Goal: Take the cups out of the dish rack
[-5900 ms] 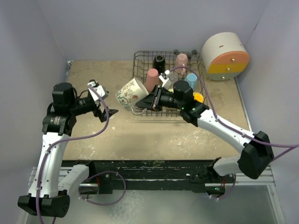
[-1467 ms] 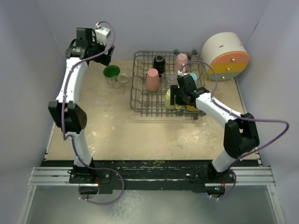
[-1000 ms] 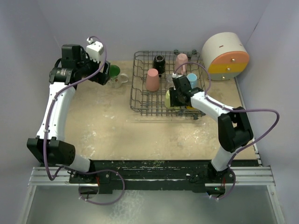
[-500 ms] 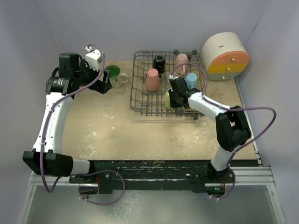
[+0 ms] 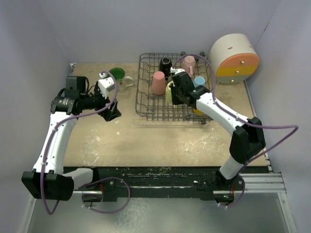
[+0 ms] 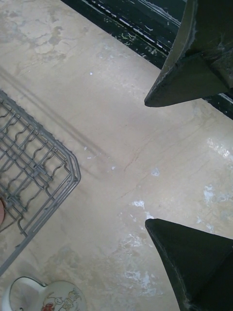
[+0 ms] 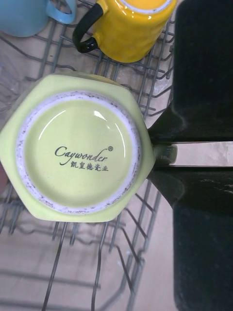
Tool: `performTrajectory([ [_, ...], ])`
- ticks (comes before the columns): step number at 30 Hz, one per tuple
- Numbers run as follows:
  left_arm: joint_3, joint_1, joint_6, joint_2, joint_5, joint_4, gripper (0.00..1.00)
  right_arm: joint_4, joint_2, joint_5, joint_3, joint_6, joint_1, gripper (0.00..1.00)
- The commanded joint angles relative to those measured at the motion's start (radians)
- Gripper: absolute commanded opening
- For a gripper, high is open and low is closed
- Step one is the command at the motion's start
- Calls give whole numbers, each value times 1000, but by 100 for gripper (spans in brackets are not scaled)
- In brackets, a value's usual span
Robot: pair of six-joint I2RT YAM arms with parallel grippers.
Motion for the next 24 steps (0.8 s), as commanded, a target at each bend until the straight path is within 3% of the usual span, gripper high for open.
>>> performTrajectory([
  [1, -34, 5, 138, -80, 108, 33, 99, 37, -154, -26, 112, 37, 16, 0],
  [8, -20, 5, 172, -101, 183, 81, 100, 201, -303, -481, 41, 300, 18, 0],
  [13, -123, 5, 218, -227, 271, 245, 99, 423, -394, -686, -101, 540, 20, 0],
  [20, -103, 3, 225, -254, 326, 366, 100, 955, -449, -861, -368, 980, 33, 0],
  [24, -98, 2, 216, -249, 341, 405, 92, 1212, -425, -875, -465, 1175, 59, 0],
])
